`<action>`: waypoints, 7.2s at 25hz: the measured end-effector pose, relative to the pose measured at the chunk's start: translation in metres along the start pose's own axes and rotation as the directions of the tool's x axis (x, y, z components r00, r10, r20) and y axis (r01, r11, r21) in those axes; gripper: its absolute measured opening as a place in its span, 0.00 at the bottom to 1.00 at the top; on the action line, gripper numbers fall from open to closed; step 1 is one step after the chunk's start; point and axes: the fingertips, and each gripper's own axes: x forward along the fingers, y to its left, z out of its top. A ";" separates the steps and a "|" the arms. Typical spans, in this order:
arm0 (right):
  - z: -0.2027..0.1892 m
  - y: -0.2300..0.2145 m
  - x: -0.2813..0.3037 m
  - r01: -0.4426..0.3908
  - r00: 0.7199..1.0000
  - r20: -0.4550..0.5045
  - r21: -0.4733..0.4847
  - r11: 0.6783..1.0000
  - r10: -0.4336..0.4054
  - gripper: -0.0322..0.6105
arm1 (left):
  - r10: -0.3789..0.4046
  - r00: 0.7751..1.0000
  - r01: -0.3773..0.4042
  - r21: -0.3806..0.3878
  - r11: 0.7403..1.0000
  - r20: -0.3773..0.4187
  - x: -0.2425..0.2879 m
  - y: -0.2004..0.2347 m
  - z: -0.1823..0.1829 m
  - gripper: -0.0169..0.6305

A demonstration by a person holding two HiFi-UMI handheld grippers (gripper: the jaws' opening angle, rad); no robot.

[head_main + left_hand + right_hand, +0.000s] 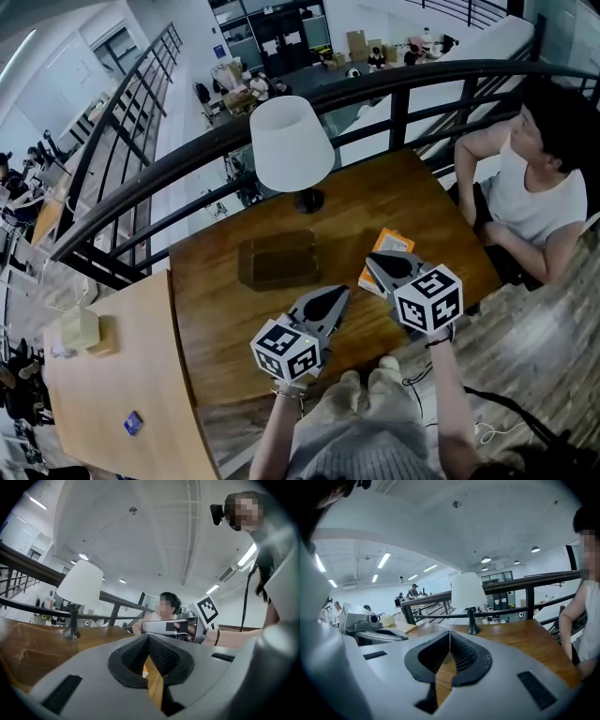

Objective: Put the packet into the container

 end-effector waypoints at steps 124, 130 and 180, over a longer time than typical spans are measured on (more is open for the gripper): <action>0.080 0.058 0.105 -0.020 0.999 -0.027 0.071 0.997 0.022 0.08 | 0.232 0.961 -0.232 -0.017 0.972 0.152 -0.123 0.138 0.061 0.03; 0.086 0.061 0.126 -0.043 0.998 -0.038 0.078 0.996 0.046 0.08 | 0.265 0.948 -0.267 -0.013 0.964 0.176 -0.126 0.150 0.076 0.03; -0.021 0.057 0.187 0.262 0.929 -0.277 0.024 0.965 -0.246 0.08 | 0.059 0.998 -0.059 -0.012 0.998 -0.030 -0.104 0.199 0.043 0.03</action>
